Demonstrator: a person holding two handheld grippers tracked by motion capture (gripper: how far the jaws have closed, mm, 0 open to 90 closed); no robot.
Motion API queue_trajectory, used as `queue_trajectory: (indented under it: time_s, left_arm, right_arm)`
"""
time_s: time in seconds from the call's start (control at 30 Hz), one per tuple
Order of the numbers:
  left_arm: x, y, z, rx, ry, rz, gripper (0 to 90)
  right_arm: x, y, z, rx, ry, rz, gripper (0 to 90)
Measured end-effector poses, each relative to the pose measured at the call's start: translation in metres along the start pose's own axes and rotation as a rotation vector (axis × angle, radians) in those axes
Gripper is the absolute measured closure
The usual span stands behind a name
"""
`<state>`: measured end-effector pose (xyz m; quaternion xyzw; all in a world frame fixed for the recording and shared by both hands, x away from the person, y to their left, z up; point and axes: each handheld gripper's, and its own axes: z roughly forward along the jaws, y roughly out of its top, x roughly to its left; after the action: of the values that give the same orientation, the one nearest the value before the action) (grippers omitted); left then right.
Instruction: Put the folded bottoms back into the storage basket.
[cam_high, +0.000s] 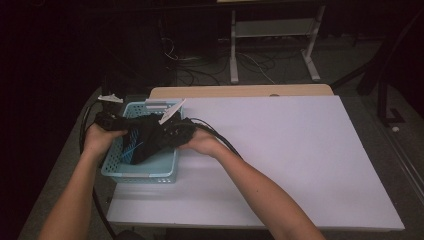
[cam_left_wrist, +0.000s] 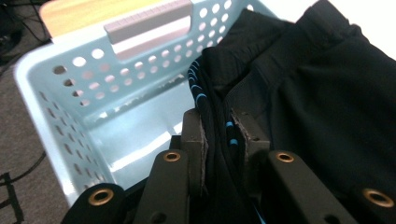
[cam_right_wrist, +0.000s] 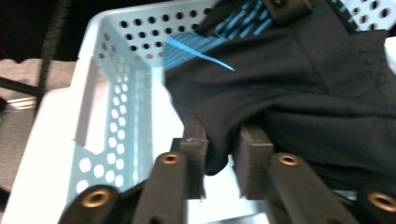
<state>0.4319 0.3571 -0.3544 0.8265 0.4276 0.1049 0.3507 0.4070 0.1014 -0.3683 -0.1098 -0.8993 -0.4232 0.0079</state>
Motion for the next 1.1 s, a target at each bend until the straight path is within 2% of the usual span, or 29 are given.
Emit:
queue_trajectory:
  time_s: [0.07, 0.17, 0.3, 0.33, 0.37, 0.4, 0.47, 0.57, 0.67, 0.87, 1.0, 1.1]
  left_arm:
    - [0.000, -0.001, 0.004, 0.012, -0.008, 0.005, 76.2]
    - [0.000, 0.000, 0.010, 0.032, -0.009, 0.007, 75.8]
    - [0.001, 0.002, 0.016, 0.031, -0.005, 0.001, 75.2]
    - [0.002, 0.002, 0.017, 0.029, 0.001, -0.004, 74.7]
    - [0.002, 0.003, 0.018, 0.027, 0.032, -0.011, 73.5]
    - [0.003, 0.003, 0.018, 0.022, 0.062, -0.017, 69.2]
    - [0.005, 0.004, 0.016, -0.013, 0.093, -0.040, 54.0]
    - [0.004, 0.006, 0.011, -0.066, 0.112, -0.060, 38.1]
    - [-0.002, 0.009, 0.006, -0.108, 0.065, -0.077, 31.8]
    - [-0.025, 0.012, 0.007, -0.149, -0.002, -0.046, 27.4]
    - [-0.037, 0.015, 0.008, -0.165, -0.022, -0.026, 24.1]
    - [-0.045, 0.017, 0.008, -0.186, -0.054, -0.016, 21.4]
  right_arm:
    - [0.001, -0.001, -0.002, -0.004, 0.007, 0.003, 64.4]
    - [0.002, -0.003, -0.007, -0.017, -0.003, 0.003, 61.0]
    - [0.000, -0.006, -0.013, -0.032, -0.015, 0.019, 57.6]
    - [0.000, -0.007, -0.016, -0.036, -0.020, 0.024, 56.3]
    - [0.000, -0.007, -0.017, -0.041, -0.022, 0.027, 55.4]
    - [-0.001, -0.007, -0.020, -0.047, -0.024, 0.032, 54.8]
    - [-0.002, -0.008, -0.024, -0.058, -0.024, 0.041, 53.0]
    - [-0.003, -0.012, -0.033, -0.077, -0.033, 0.057, 49.0]
    - [-0.005, -0.016, -0.042, -0.091, -0.048, 0.072, 44.4]
    - [-0.010, -0.031, -0.062, -0.113, -0.098, 0.093, 38.4]
    - [-0.014, -0.042, -0.072, -0.130, -0.110, 0.116, 36.7]
    - [-0.015, -0.050, -0.078, -0.128, -0.116, 0.122, 34.4]
